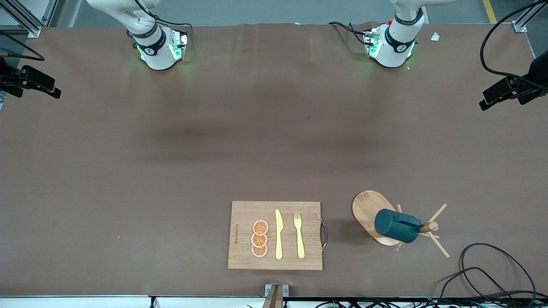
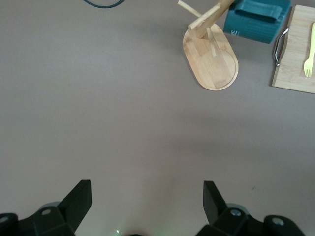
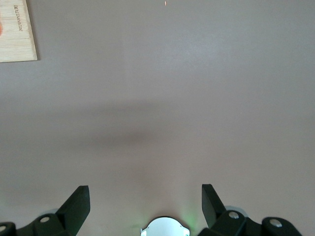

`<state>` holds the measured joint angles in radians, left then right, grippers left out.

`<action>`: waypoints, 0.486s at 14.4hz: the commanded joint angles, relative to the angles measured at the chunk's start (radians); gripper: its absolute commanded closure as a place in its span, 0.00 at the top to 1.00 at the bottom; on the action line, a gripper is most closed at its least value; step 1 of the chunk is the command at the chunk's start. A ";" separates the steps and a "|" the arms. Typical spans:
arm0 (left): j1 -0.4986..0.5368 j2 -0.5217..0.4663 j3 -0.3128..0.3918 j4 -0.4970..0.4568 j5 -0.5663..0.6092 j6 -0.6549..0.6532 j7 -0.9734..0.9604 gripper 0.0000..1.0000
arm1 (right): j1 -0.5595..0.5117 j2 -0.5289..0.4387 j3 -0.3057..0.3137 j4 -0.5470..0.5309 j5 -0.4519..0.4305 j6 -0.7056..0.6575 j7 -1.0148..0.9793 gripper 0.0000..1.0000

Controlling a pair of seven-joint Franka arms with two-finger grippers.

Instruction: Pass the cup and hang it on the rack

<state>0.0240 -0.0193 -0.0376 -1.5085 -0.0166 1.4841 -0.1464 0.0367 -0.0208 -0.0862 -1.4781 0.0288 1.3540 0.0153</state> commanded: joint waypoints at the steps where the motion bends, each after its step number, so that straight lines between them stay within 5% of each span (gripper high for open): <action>1: 0.019 -0.027 -0.004 -0.030 0.003 0.008 0.037 1.00 | -0.003 -0.025 0.000 -0.018 0.000 -0.003 0.002 1.00; 7: 0.014 0.005 -0.027 -0.045 0.021 0.051 0.018 1.00 | -0.003 -0.025 0.000 -0.018 0.000 -0.003 0.002 1.00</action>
<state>0.0336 -0.0137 -0.0508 -1.5303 -0.0165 1.5159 -0.1286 0.0367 -0.0208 -0.0867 -1.4781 0.0287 1.3540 0.0153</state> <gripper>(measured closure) 0.000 0.000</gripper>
